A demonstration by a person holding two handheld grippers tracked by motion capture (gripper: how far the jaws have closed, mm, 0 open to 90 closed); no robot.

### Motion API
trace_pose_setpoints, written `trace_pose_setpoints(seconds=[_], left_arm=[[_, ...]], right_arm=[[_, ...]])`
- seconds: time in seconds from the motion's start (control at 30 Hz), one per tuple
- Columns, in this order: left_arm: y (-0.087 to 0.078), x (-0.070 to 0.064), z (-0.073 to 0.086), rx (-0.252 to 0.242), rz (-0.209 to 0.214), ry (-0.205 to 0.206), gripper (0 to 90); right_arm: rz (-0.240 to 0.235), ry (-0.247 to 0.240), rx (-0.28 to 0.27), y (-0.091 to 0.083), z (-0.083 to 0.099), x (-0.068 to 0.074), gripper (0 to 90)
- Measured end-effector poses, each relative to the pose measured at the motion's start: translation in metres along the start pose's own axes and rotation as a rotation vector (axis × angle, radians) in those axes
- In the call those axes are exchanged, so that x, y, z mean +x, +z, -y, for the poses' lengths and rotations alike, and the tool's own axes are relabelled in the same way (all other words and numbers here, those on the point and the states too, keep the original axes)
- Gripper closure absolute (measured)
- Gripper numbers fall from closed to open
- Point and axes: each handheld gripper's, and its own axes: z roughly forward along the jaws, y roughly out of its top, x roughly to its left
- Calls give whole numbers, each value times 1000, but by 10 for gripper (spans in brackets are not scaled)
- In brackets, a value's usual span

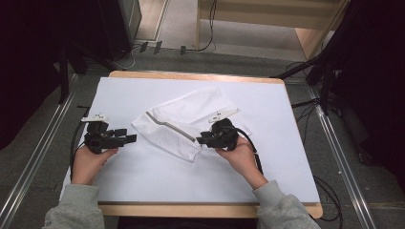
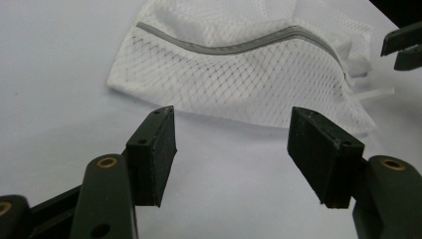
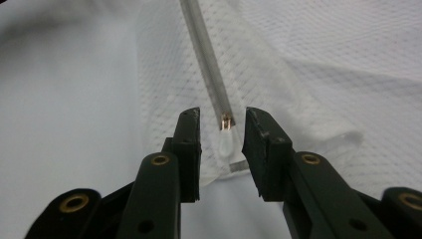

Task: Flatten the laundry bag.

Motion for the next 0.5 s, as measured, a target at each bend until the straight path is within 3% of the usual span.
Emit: trace_pose_setpoints(seconds=[0.2,0.37,0.5], left_arm=[[7,0,-9,11,15,11,376],[13,-1,-14,17,25,19,376],[20,-3,-18,22,32,34,376]], right_arm=[[-8,-11,23,-1,13,13,663],[13,-26,55,7,19,17,671],[22,-2,105,13,25,13,865]])
